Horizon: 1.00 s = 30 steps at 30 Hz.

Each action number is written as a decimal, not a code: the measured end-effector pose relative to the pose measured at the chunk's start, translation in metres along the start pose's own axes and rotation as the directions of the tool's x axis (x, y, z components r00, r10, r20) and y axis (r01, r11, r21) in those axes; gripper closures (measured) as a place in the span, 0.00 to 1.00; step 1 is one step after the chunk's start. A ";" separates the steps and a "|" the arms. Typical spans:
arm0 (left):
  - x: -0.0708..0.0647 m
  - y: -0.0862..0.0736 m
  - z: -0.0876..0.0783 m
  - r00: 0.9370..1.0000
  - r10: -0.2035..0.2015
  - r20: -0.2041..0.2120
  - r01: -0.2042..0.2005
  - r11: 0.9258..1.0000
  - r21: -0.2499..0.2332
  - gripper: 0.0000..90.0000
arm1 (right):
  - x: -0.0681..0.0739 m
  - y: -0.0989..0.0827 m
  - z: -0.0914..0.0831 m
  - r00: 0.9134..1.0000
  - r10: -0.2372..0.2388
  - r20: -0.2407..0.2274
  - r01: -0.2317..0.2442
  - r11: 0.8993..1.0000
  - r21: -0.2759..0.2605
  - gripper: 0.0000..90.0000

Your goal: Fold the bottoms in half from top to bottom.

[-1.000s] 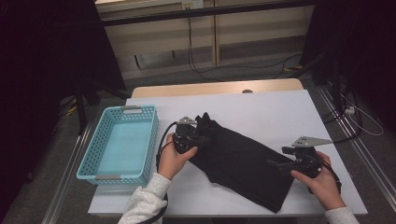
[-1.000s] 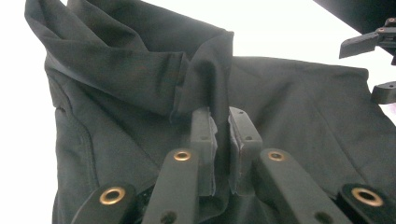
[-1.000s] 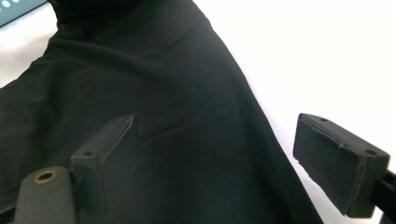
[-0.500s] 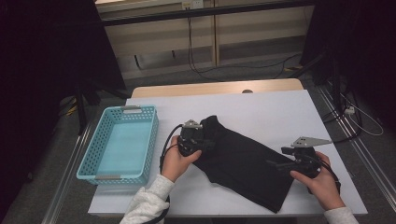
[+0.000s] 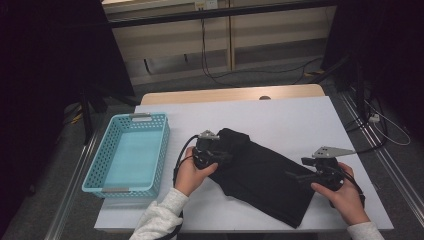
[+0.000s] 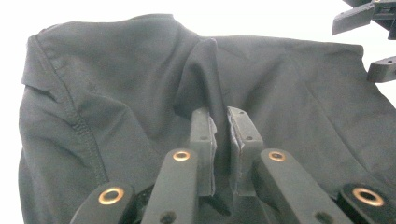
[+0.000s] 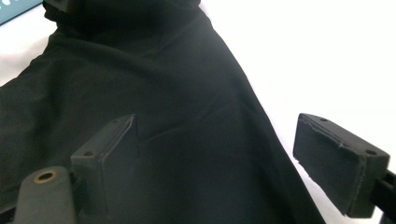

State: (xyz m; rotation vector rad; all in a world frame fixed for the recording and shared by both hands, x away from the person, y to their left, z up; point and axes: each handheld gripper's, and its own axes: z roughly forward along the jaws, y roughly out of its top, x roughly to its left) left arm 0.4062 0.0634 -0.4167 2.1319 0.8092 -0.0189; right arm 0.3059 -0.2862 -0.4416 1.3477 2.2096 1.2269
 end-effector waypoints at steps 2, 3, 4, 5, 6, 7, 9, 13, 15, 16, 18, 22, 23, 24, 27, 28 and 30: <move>0.000 0.000 0.000 1.000 -0.002 -0.001 0.002 1.000 -0.007 0.91 | 0.000 0.000 0.000 1.000 -0.002 -0.001 0.002 1.000 -0.001 0.16; 0.000 0.000 -0.001 1.000 -0.003 0.003 0.003 1.000 -0.007 0.91 | 0.000 0.000 0.000 1.000 -0.003 0.000 0.003 1.000 -0.002 0.16; -0.001 0.000 -0.001 1.000 -0.004 0.002 0.004 1.000 -0.010 0.91 | 0.000 0.000 0.000 1.000 -0.003 0.001 0.003 1.000 -0.003 0.16; -0.001 0.001 -0.001 1.000 -0.002 0.006 0.002 1.000 -0.009 0.91 | 0.000 0.000 0.000 1.000 -0.002 0.001 0.002 1.000 -0.004 0.16; -0.002 0.001 -0.001 1.000 0.001 0.007 0.000 1.000 -0.008 0.91 | 0.001 0.000 0.000 1.000 -0.002 0.001 0.002 1.000 -0.004 0.16; -0.003 0.001 -0.001 1.000 0.005 0.006 -0.005 1.000 -0.008 0.91 | 0.001 0.000 0.000 1.000 -0.002 0.001 0.002 1.000 -0.004 0.16; -0.005 0.002 -0.001 1.000 0.010 0.010 -0.010 1.000 -0.007 0.91 | 0.001 0.000 0.000 1.000 -0.003 -0.001 0.003 1.000 -0.003 0.16; -0.014 0.002 0.001 0.999 0.031 0.023 -0.031 0.999 0.004 0.91 | 0.001 0.001 -0.001 1.000 -0.003 0.002 0.003 1.000 -0.008 0.16; -0.022 0.001 0.001 0.998 0.041 0.046 -0.041 0.999 0.004 0.91 | 0.001 0.001 -0.001 1.000 -0.001 0.002 0.001 1.000 -0.009 0.16; -0.027 0.001 0.001 0.997 0.059 0.055 -0.059 0.998 0.014 0.90 | 0.001 0.001 -0.001 1.000 -0.002 0.003 0.002 1.000 -0.009 0.16; -0.034 -0.001 0.003 0.994 0.076 0.076 -0.078 0.997 0.020 0.89 | 0.002 0.002 0.001 1.000 -0.006 0.000 0.006 1.000 -0.008 0.16; -0.036 -0.006 0.010 0.995 0.049 0.083 -0.052 0.998 0.024 0.53 | 0.006 0.006 0.005 1.000 -0.020 -0.007 0.020 1.000 -0.010 0.16; -0.035 -0.006 0.008 0.997 0.050 0.067 -0.051 0.999 0.018 0.49 | 0.007 0.008 0.006 1.000 -0.026 -0.008 0.026 1.000 -0.013 0.16; -0.033 -0.006 0.004 0.998 0.052 0.045 -0.053 0.999 0.010 0.46 | 0.008 0.010 0.006 1.000 -0.029 -0.012 0.029 0.999 -0.014 0.16; -0.026 -0.005 -0.005 0.999 0.031 0.012 -0.030 0.999 -0.013 0.34 | 0.010 0.017 0.008 0.999 -0.038 -0.016 0.037 0.999 -0.032 0.17; -0.023 -0.006 -0.008 0.999 0.032 -0.008 -0.032 0.999 -0.015 0.31 | 0.011 0.020 0.009 0.999 -0.038 -0.019 0.037 0.999 -0.035 0.17; -0.017 -0.008 -0.011 0.999 0.029 -0.038 -0.030 0.999 -0.017 0.29 | 0.013 0.024 0.013 0.999 -0.050 -0.021 0.049 0.998 -0.037 0.18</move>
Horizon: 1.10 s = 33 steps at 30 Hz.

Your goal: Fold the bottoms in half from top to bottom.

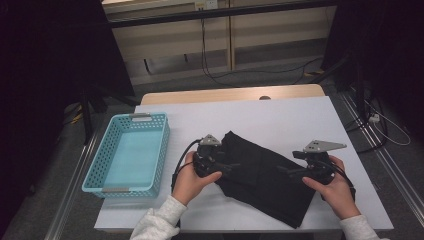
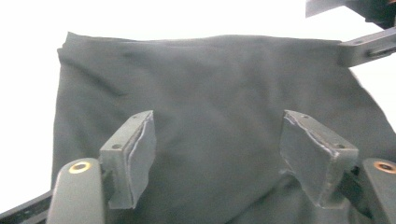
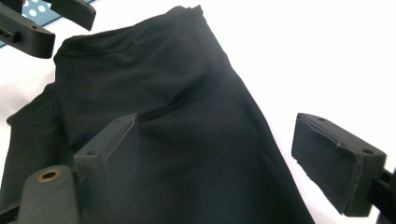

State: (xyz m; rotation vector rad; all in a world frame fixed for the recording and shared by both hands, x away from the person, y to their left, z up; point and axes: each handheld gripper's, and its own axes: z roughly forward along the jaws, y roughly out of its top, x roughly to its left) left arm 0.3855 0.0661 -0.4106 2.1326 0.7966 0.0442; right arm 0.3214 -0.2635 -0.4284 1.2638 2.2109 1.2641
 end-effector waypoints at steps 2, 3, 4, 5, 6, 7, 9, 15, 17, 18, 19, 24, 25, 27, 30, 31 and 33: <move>0.006 -0.003 -0.004 1.000 -0.013 -0.024 0.013 1.000 0.000 0.27 | 0.004 0.004 0.006 1.000 -0.019 -0.004 0.019 1.000 0.013 0.19; 0.009 -0.005 -0.006 0.999 -0.015 -0.032 0.015 1.000 0.003 0.26 | 0.005 0.006 0.010 0.999 -0.032 -0.005 0.032 0.999 0.019 0.19; 0.011 -0.007 -0.008 0.999 -0.019 -0.045 0.019 1.000 -0.003 0.26 | 0.007 0.008 0.013 0.999 -0.038 -0.012 0.039 0.999 0.026 0.19; 0.014 -0.008 -0.011 0.998 -0.024 -0.058 0.024 1.000 -0.002 0.25 | 0.009 0.010 0.016 0.999 -0.046 -0.015 0.047 0.998 0.031 0.20; 0.016 -0.009 -0.014 0.997 -0.023 -0.071 0.023 1.000 -0.003 0.25 | 0.010 0.012 0.020 0.999 -0.051 -0.012 0.051 0.998 0.040 0.21; 0.018 -0.010 -0.016 0.996 -0.031 -0.079 0.030 0.999 -0.011 0.24 | 0.011 0.013 0.023 0.999 -0.054 -0.009 0.054 0.997 0.048 0.22; 0.022 -0.012 -0.021 0.995 -0.042 -0.087 0.041 0.999 -0.012 0.24 | 0.014 0.016 0.030 0.998 -0.060 -0.016 0.061 0.997 0.056 0.23; 0.032 -0.017 -0.030 0.991 -0.061 -0.121 0.060 0.998 -0.017 0.23 | 0.025 0.020 0.042 0.993 -0.099 -0.056 0.104 0.991 0.080 0.29; 0.033 -0.019 -0.031 0.988 -0.070 -0.137 0.067 0.997 -0.024 0.23 | 0.029 0.020 0.045 0.994 -0.094 -0.058 0.100 0.990 0.098 0.33; 0.034 -0.019 -0.031 0.987 -0.075 -0.139 0.073 0.997 -0.023 0.22 | 0.031 0.020 0.046 0.993 -0.096 -0.070 0.103 0.990 0.100 0.34; 0.034 -0.019 -0.031 0.987 -0.076 -0.143 0.073 0.997 -0.024 0.21 | 0.034 0.020 0.046 0.991 -0.106 -0.084 0.114 0.988 0.100 0.35; 0.035 -0.020 -0.030 0.987 -0.070 -0.147 0.069 0.998 -0.010 0.21 | 0.045 0.020 0.048 0.986 -0.105 -0.131 0.118 0.988 0.096 0.40; 0.035 -0.020 -0.030 0.986 -0.071 -0.150 0.069 0.997 -0.013 0.20 | 0.047 0.019 0.048 0.985 -0.105 -0.140 0.119 0.988 0.097 0.40; 0.036 -0.020 -0.031 0.987 -0.069 -0.148 0.068 0.998 -0.011 0.20 | 0.052 0.018 0.049 0.981 -0.109 -0.161 0.125 0.987 0.097 0.40; 0.037 -0.020 -0.031 0.986 -0.070 -0.150 0.069 0.998 -0.010 0.20 | 0.057 0.017 0.049 0.978 -0.114 -0.173 0.131 0.987 0.090 0.42; 0.038 -0.020 -0.031 0.986 -0.074 -0.152 0.073 0.997 -0.013 0.20 | 0.058 0.017 0.049 0.977 -0.114 -0.178 0.132 0.987 0.089 0.42; 0.039 -0.021 -0.030 0.984 -0.083 -0.156 0.082 0.997 -0.014 0.20 | 0.063 0.014 0.052 0.976 -0.107 -0.192 0.127 0.987 0.096 0.45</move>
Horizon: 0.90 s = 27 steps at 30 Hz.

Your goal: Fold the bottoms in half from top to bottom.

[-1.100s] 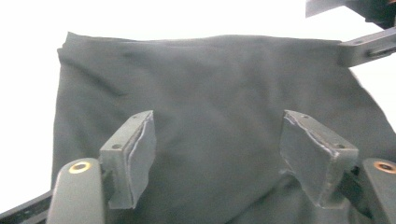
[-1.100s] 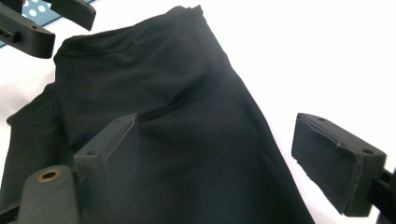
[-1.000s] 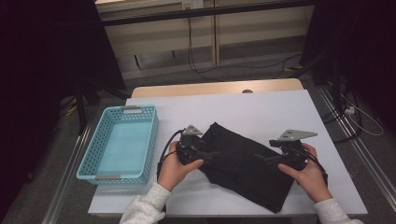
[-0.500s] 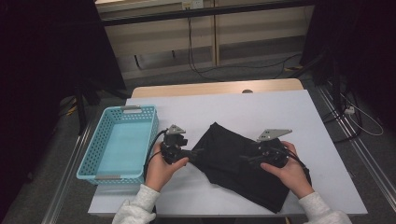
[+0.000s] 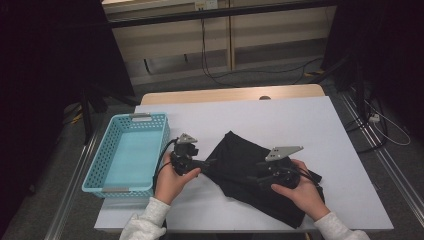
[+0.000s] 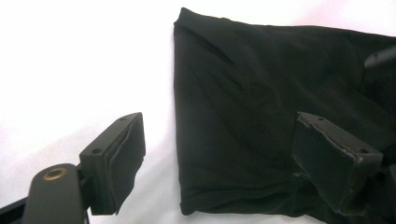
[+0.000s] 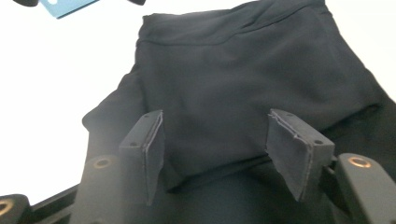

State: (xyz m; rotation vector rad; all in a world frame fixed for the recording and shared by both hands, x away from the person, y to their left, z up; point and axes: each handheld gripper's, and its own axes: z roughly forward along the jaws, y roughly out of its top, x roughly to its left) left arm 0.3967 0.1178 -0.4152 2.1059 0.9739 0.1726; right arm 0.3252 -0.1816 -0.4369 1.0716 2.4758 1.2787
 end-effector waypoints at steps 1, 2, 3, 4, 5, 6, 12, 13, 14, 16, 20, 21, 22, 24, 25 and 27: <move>0.001 0.000 0.000 1.000 -0.002 -0.001 0.002 1.000 0.007 0.20 | 0.004 -0.002 0.003 1.000 -0.007 -0.013 0.008 1.000 0.011 0.46; 0.001 0.000 0.001 1.000 -0.003 -0.005 0.003 1.000 0.008 0.20 | 0.007 -0.002 0.004 0.999 -0.022 -0.023 0.023 1.000 0.022 0.47; 0.002 0.000 0.001 1.000 -0.003 -0.006 0.003 1.000 0.008 0.19 | 0.011 -0.002 0.005 0.999 -0.035 -0.029 0.036 0.999 0.024 0.48; 0.003 0.001 0.001 1.000 -0.006 -0.007 0.006 1.000 0.005 0.19 | 0.014 -0.002 0.005 0.998 -0.045 -0.036 0.046 0.999 0.018 0.50; 0.003 0.001 0.001 1.000 -0.012 -0.009 0.012 1.000 0.000 0.19 | 0.017 -0.001 0.004 0.998 -0.056 -0.034 0.056 0.998 0.011 0.52; 0.004 0.002 0.001 1.000 -0.015 -0.006 0.015 1.000 -0.002 0.19 | 0.019 -0.001 0.004 0.997 -0.068 -0.027 0.068 0.998 0.008 0.54; 0.003 0.004 0.001 1.000 -0.026 -0.008 0.026 1.000 -0.010 0.19 | 0.019 -0.009 0.010 0.993 -0.114 0.031 0.111 0.991 0.068 0.70; 0.003 0.003 0.001 1.000 -0.025 -0.009 0.025 1.000 -0.012 0.19 | 0.018 -0.009 0.010 0.993 -0.117 0.034 0.114 0.991 0.070 0.75; 0.004 0.003 0.001 1.000 -0.026 -0.005 0.026 1.000 -0.006 0.19 | 0.018 -0.008 0.009 0.992 -0.123 0.038 0.120 0.990 0.074 0.80; 0.005 0.001 0.000 1.000 -0.024 -0.011 0.024 1.000 -0.001 0.19 | 0.018 -0.007 0.007 0.989 -0.143 0.049 0.139 0.987 0.080 0.94; 0.007 -0.002 -0.003 0.999 -0.035 -0.016 0.035 0.999 -0.002 0.19 | 0.018 -0.002 0.000 0.987 -0.154 0.041 0.151 0.987 0.063 0.98; 0.007 -0.001 -0.003 0.999 -0.033 -0.020 0.033 0.999 -0.007 0.19 | 0.018 -0.002 -0.001 0.987 -0.153 0.041 0.151 0.987 0.060 0.98; 0.007 -0.001 -0.003 0.999 -0.033 -0.017 0.033 0.999 -0.006 0.19 | 0.018 -0.002 -0.002 0.988 -0.149 0.039 0.147 0.988 0.057 0.98; 0.006 0.000 -0.002 0.999 -0.031 -0.016 0.031 0.999 -0.006 0.19 | 0.019 -0.003 -0.004 0.987 -0.156 0.032 0.154 0.986 0.057 0.98; 0.006 0.000 -0.002 0.999 -0.031 -0.017 0.031 0.999 -0.006 0.19 | 0.020 -0.003 -0.005 0.988 -0.151 0.033 0.149 0.987 0.053 0.98; 0.006 0.000 -0.001 0.999 -0.031 -0.015 0.031 0.999 -0.008 0.19 | 0.019 -0.004 -0.008 0.989 -0.146 0.032 0.144 0.988 0.052 0.98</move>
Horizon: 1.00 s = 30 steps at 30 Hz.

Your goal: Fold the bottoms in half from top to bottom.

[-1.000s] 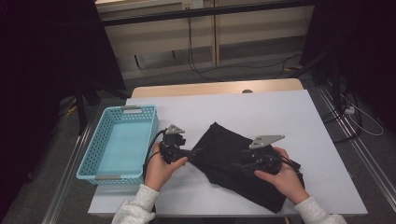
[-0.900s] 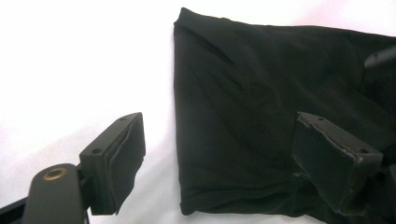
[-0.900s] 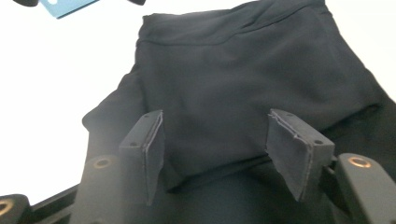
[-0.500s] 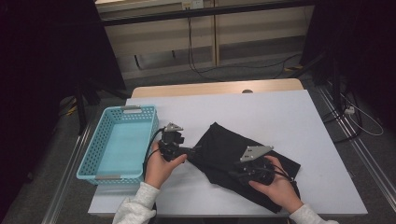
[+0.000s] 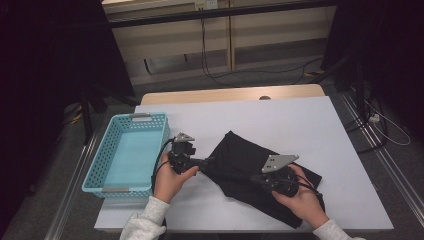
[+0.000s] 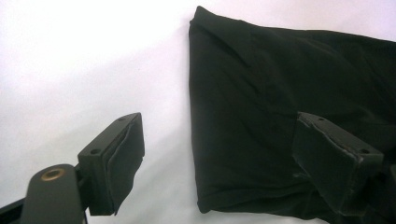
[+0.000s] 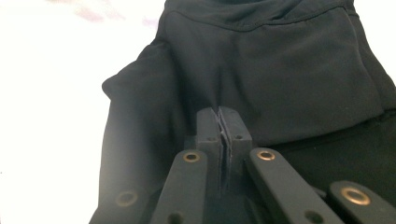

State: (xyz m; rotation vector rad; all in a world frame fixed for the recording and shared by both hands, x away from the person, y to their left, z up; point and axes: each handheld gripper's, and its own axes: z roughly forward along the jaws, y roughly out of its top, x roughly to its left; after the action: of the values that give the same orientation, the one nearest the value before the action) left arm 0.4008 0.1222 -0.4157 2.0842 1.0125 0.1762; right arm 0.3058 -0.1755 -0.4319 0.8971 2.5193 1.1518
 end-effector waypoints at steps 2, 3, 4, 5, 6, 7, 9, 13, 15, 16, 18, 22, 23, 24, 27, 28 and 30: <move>0.000 0.000 0.001 1.000 0.004 0.004 -0.004 1.000 0.002 0.19 | -0.001 -0.002 -0.002 1.000 0.010 -0.006 -0.010 1.000 -0.009 0.98; 0.000 0.000 0.002 1.000 0.007 0.007 -0.007 1.000 0.005 0.19 | -0.001 -0.002 -0.004 1.000 0.013 -0.007 -0.013 1.000 -0.009 0.98; -0.001 0.000 0.003 1.000 0.003 0.011 -0.003 1.000 0.006 0.19 | -0.001 -0.003 -0.005 1.000 0.011 -0.006 -0.011 1.000 -0.011 0.98; -0.001 0.001 0.003 1.000 0.008 0.012 -0.008 1.000 0.008 0.19 | -0.001 -0.003 -0.006 1.000 0.012 -0.002 -0.012 1.000 -0.012 0.98; -0.001 0.001 0.003 1.000 0.009 0.017 -0.009 1.000 0.012 0.19 | -0.001 -0.004 -0.007 1.000 0.012 -0.002 -0.012 1.000 -0.013 0.98; -0.001 0.002 0.003 1.000 0.012 0.018 -0.012 1.000 0.011 0.19 | -0.002 -0.004 -0.008 1.000 0.014 -0.002 -0.014 1.000 -0.013 0.98; -0.001 0.002 0.003 1.000 0.007 0.016 -0.007 1.000 0.005 0.19 | -0.002 -0.006 -0.010 1.000 0.017 -0.003 -0.017 1.000 -0.016 0.98; -0.001 0.002 0.006 1.000 0.005 0.015 -0.005 1.000 0.008 0.19 | -0.002 -0.008 -0.015 1.000 0.024 -0.006 -0.024 1.000 -0.019 0.98; -0.001 0.003 0.007 1.000 0.000 0.018 0.000 1.000 0.006 0.19 | -0.001 -0.009 -0.019 1.000 0.023 -0.004 -0.023 0.999 -0.023 0.98; -0.002 0.003 0.008 1.000 0.000 0.023 0.000 1.000 0.008 0.19 | -0.001 -0.010 -0.021 1.000 0.023 -0.006 -0.024 0.999 -0.023 0.98; -0.003 0.003 0.008 1.000 0.004 0.028 -0.004 1.000 0.011 0.19 | 0.000 -0.012 -0.024 1.000 0.022 -0.003 -0.022 1.000 -0.022 0.97; -0.003 0.003 0.011 1.000 -0.001 0.028 0.001 1.000 0.010 0.20 | 0.000 -0.016 -0.028 0.999 0.038 -0.011 -0.039 0.999 -0.010 0.97; -0.002 0.004 0.011 0.999 0.000 0.033 -0.001 1.000 0.019 0.20 | 0.000 -0.017 -0.028 0.999 0.044 -0.015 -0.044 0.999 -0.009 0.97; -0.002 0.004 0.011 0.999 0.001 0.033 -0.001 1.000 0.020 0.20 | 0.001 -0.017 -0.028 0.999 0.043 -0.018 -0.043 0.999 -0.006 0.97; -0.002 0.004 0.012 0.999 -0.007 0.031 0.007 1.000 0.010 0.20 | 0.005 -0.018 -0.030 0.999 0.036 -0.030 -0.036 0.999 -0.001 0.97; -0.002 0.004 0.012 1.000 -0.006 0.030 0.006 1.000 0.010 0.20 | 0.006 -0.018 -0.031 0.999 0.035 -0.037 -0.035 0.999 -0.003 0.97; -0.002 0.004 0.012 0.999 -0.008 0.033 0.007 1.000 0.017 0.20 | 0.009 -0.018 -0.033 0.999 0.023 -0.043 -0.022 1.000 0.004 0.97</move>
State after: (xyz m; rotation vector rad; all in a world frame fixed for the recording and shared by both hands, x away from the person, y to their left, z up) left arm 0.4076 0.1124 -0.4205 2.0915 1.0050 0.1298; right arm 0.2762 -0.1987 -0.4236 0.9132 2.5522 1.1868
